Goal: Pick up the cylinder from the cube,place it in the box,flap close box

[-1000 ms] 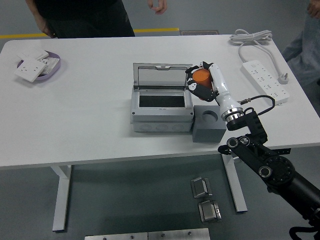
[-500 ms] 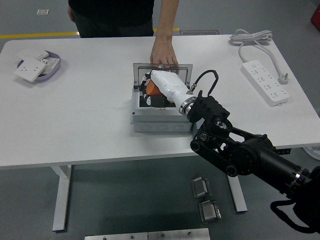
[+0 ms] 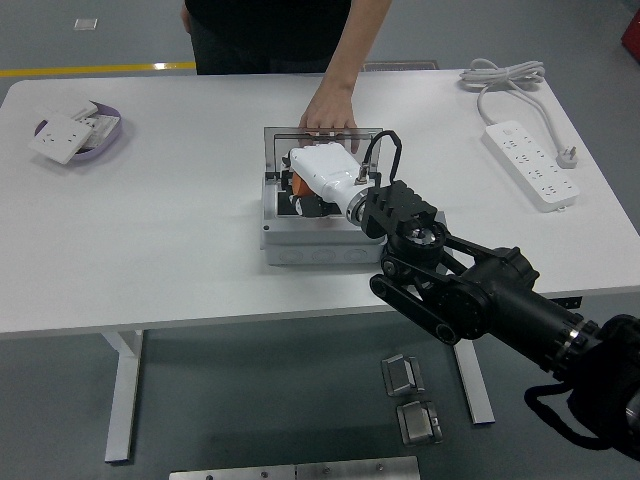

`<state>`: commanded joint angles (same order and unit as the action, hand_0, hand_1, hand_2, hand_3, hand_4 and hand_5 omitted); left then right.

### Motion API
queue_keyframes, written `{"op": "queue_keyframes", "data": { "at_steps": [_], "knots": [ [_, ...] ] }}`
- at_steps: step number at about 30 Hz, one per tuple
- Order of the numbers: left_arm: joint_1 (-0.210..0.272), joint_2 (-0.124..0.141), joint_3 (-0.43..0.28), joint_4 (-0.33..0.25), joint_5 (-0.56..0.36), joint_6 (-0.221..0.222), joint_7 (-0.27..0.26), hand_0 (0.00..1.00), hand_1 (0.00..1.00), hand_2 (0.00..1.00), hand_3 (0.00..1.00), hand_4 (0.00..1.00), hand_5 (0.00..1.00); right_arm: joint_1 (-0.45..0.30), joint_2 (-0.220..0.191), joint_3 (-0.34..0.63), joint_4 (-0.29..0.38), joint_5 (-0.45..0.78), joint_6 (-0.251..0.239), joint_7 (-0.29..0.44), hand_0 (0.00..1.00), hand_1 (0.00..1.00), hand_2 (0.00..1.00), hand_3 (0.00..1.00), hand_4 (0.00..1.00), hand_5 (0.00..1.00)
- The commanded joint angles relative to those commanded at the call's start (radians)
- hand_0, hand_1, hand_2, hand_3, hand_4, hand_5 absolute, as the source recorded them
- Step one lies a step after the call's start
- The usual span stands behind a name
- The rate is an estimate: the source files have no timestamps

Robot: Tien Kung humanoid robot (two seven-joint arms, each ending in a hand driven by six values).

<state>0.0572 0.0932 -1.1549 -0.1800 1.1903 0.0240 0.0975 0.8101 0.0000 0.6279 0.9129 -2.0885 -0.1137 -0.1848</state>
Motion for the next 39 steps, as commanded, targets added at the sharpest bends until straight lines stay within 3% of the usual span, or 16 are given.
{"op": "queue_keyframes", "data": {
  "at_steps": [5, 6, 19, 25, 34, 39],
  "knots": [
    [-0.001, 0.002, 0.003, 0.0, 0.0, 0.0, -0.001, 0.598, 0.621, 0.613, 0.615, 0.693, 0.325, 0.01, 0.0, 0.003, -0.045, 0.001, -0.011, 0.024, 0.777, 0.705, 0.679, 0.696, 0.49, 0.2],
    [-0.001, 0.002, 0.004, 0.0, -0.001, -0.001, -0.001, 0.598, 0.621, 0.614, 0.615, 0.692, 0.325, 0.012, 0.0, 0.002, -0.053, 0.005, -0.013, 0.028, 0.805, 0.715, 0.707, 0.717, 0.618, 0.251],
    [-0.005, 0.002, 0.01, 0.0, -0.002, -0.003, -0.005, 0.598, 0.621, 0.613, 0.614, 0.69, 0.322, 0.009, 0.0, -0.029, -0.087, 0.046, -0.038, 0.053, 0.812, 0.708, 0.707, 0.719, 0.692, 0.315],
    [-0.003, -0.001, 0.015, 0.0, -0.007, -0.003, -0.007, 0.597, 0.621, 0.613, 0.614, 0.689, 0.319, -0.001, -0.014, -0.049, -0.023, 0.136, -0.061, 0.068, 0.812, 0.704, 0.7, 0.715, 0.711, 0.337],
    [0.003, -0.007, 0.015, 0.0, -0.009, -0.002, -0.004, 0.598, 0.621, 0.612, 0.613, 0.686, 0.318, 0.011, -0.124, -0.053, 0.162, 0.36, -0.048, 0.091, 0.809, 0.699, 0.691, 0.714, 0.715, 0.342],
    [0.0, -0.005, 0.019, 0.0, -0.01, -0.003, -0.004, 0.598, 0.621, 0.611, 0.613, 0.685, 0.314, 0.074, -0.16, -0.028, 0.151, 0.463, -0.031, 0.095, 0.801, 0.69, 0.681, 0.698, 0.697, 0.339]
  ]
}}
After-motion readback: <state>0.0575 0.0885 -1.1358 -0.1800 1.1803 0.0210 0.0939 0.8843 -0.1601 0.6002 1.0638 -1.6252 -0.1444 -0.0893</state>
